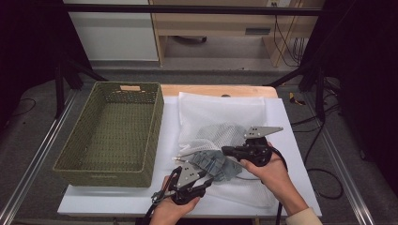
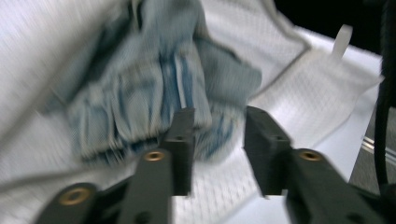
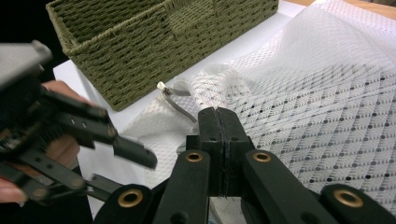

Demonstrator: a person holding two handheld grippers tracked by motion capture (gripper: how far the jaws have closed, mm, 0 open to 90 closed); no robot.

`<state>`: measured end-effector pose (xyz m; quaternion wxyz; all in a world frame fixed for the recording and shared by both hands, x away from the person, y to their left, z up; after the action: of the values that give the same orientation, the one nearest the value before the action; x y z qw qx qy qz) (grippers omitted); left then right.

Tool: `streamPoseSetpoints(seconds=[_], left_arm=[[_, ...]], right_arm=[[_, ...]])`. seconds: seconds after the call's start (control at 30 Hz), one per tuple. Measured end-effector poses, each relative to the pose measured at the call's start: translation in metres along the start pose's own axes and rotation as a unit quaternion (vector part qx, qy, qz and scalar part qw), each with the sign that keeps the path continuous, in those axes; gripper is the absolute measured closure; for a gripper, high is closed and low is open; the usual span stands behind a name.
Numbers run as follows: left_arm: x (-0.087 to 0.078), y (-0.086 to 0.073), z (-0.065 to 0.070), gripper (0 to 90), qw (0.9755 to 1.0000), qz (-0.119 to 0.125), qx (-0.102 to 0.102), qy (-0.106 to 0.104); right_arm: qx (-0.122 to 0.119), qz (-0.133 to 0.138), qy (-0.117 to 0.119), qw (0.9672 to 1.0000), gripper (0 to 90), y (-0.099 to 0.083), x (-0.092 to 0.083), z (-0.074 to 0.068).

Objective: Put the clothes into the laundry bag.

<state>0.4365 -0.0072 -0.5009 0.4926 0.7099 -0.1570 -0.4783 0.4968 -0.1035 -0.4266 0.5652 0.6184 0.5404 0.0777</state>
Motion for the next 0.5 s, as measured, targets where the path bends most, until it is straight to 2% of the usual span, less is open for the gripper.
streamPoseSetpoints(seconds=[0.1,0.17,0.2,0.33,0.5], left_arm=[[0.010,-0.009,0.004,80.9,0.9995,-0.030,-0.002,-0.012],[0.015,-0.011,0.006,86.4,0.9992,-0.037,-0.003,-0.016],[0.018,-0.012,0.006,88.9,0.9990,-0.043,0.003,-0.014],[0.026,-0.015,0.010,90.0,0.9979,-0.060,0.003,-0.023],[0.032,-0.018,0.013,90.0,0.9972,-0.073,0.009,-0.016]], right_arm=[[0.001,0.001,0.001,1.0000,90.0,0.000,-0.001,0.000],[0.000,0.001,0.001,1.0000,90.0,0.000,-0.001,0.000],[0.002,0.001,0.002,1.0000,90.0,0.000,-0.001,-0.001],[0.001,0.003,0.004,1.0000,90.0,0.001,-0.001,-0.001],[0.003,0.002,0.005,1.0000,90.0,0.001,-0.001,0.000]])
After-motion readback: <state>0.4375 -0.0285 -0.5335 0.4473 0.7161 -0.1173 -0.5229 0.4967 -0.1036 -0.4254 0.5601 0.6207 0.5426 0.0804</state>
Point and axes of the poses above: each handheld gripper's, and its own axes: x roughly forward along the jaws, y roughly out of its top, z roughly to its right, the point moved 10 cm from there along x, roughly forward along the jaws, and after that the axes turned 9 degrees about x, right-handed, at the moved point
